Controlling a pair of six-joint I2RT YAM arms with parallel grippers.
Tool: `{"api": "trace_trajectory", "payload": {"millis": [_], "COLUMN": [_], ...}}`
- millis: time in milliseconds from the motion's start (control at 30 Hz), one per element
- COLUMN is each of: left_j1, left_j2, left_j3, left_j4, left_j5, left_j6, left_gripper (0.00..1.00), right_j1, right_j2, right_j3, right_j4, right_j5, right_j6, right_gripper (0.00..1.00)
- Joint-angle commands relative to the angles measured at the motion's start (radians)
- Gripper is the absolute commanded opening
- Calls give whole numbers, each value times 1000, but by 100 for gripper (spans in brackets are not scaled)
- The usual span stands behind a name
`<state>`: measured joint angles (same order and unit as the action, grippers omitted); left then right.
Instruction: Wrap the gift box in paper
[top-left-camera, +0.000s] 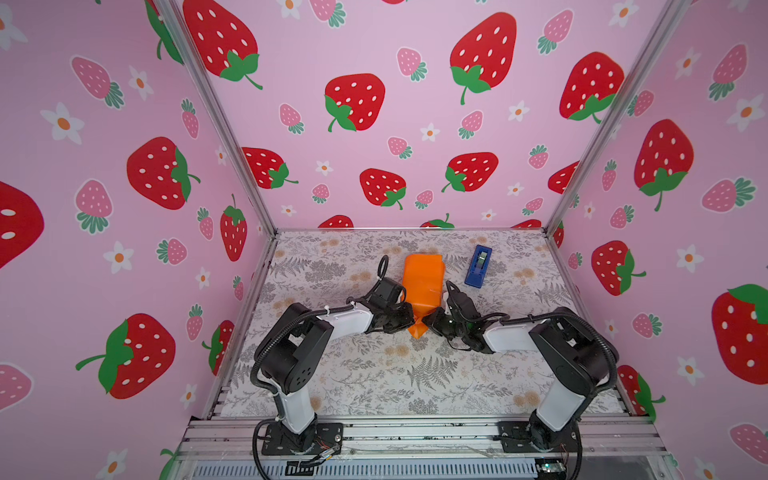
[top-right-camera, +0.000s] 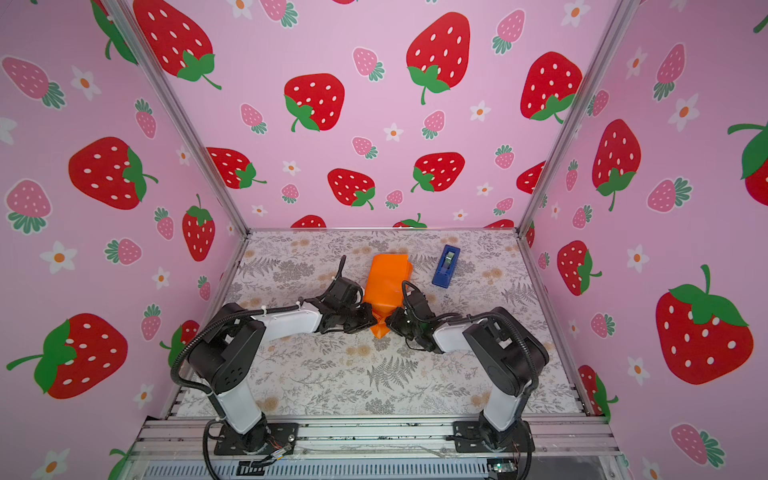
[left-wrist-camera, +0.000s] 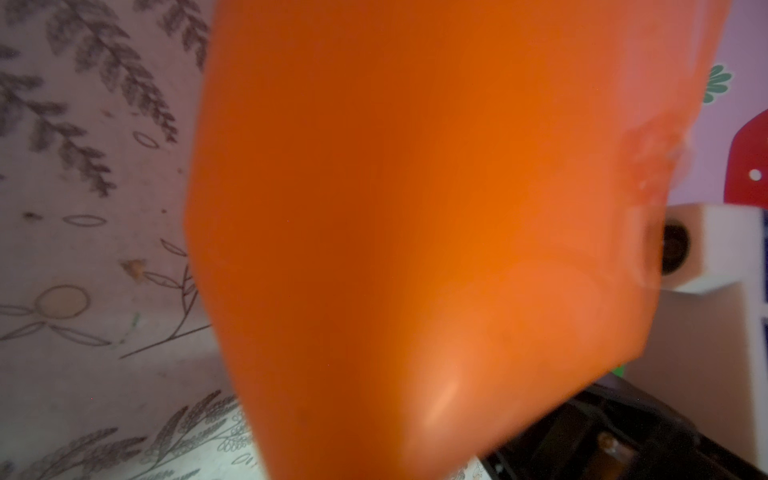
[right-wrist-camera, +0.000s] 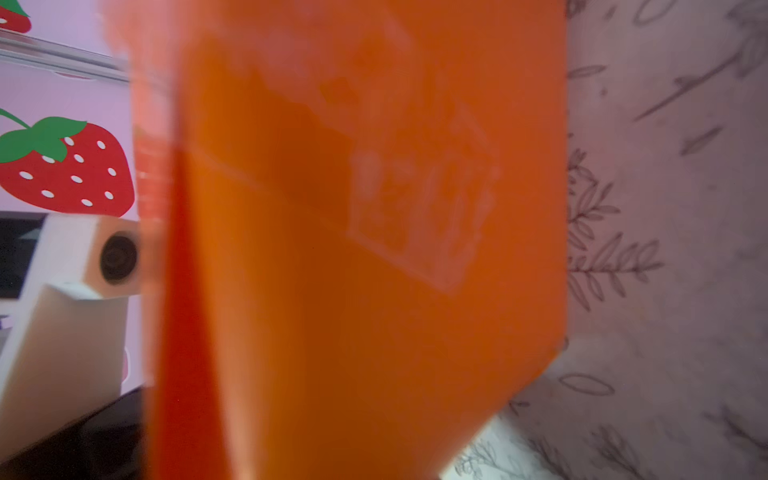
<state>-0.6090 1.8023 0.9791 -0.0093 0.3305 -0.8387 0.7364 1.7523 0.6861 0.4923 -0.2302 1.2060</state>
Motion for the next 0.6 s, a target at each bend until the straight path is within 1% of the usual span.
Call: {"api": "trace_trajectory", "payload": {"millis": [0,267,567], "left_j1": [-3,-1,-1], "left_j2": [39,104,123], "left_j3": [36,68,70], "left_j4": [-35,-43,-44], "left_j5": [-43,-45,-37], "left_j6": [19,22,20], "left_gripper": [0,0,0], "right_j1": [-7,-9,-9], "right_j2": [30,69,105], "right_j3": [29,35,45], "right_j4": [-17,5,40], "right_j5": [-10,-24,-43], "right_j6": [-12,-9,3], "right_gripper": [5,2,1]}}
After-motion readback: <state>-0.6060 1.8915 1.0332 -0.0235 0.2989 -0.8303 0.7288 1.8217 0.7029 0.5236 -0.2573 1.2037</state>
